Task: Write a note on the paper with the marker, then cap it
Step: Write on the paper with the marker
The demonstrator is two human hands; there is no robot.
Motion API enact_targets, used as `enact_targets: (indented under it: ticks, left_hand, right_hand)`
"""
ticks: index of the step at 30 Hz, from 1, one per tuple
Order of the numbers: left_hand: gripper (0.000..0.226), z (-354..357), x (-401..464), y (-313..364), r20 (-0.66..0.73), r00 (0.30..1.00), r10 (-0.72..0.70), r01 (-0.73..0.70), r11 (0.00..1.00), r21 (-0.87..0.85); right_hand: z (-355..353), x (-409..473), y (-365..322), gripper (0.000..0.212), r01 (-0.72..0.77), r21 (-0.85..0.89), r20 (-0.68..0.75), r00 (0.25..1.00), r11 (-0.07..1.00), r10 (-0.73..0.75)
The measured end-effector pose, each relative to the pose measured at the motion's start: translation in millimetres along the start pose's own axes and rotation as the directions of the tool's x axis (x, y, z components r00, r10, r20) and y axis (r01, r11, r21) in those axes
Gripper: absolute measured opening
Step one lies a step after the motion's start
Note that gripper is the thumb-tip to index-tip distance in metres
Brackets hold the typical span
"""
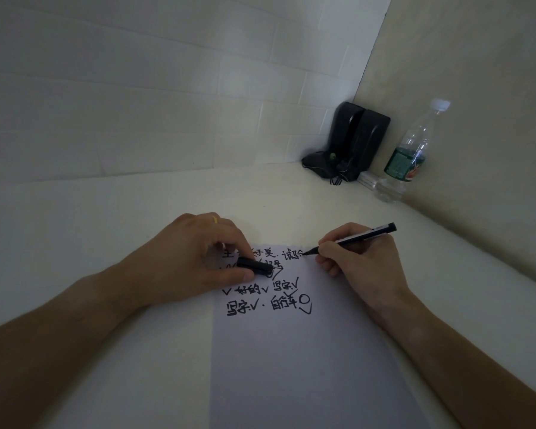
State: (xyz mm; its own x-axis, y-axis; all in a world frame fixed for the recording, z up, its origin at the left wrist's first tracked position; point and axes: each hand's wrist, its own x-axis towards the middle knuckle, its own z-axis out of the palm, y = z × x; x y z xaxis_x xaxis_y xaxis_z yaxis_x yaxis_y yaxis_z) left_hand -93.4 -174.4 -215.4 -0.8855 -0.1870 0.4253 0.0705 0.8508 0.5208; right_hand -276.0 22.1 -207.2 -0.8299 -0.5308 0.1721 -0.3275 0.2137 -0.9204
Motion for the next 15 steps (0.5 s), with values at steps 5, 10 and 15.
enact_targets:
  ticks: [5,10,15]
  left_hand:
    - [0.021,0.9,-0.1,-0.3,-0.005,1.0,-0.005,0.005,1.0,0.016]
    - [0.021,0.8,-0.4,-0.8,-0.003,1.0,-0.001,0.001,1.0,0.012]
    - [0.023,0.7,-0.1,-0.5,-0.006,1.0,0.0,0.0,1.0,0.011]
  right_hand:
    - [0.2,-1.7,-2.2,0.013,0.005,-0.024,0.041,0.999,1.0,-0.004]
    - [-1.3,-0.8,-1.4,0.011,0.003,-0.023,-0.003,1.0,1.0,-0.003]
    - [1.0,-7.0,-6.3,0.01,0.059,-0.02,0.119,0.991,0.998,-0.056]
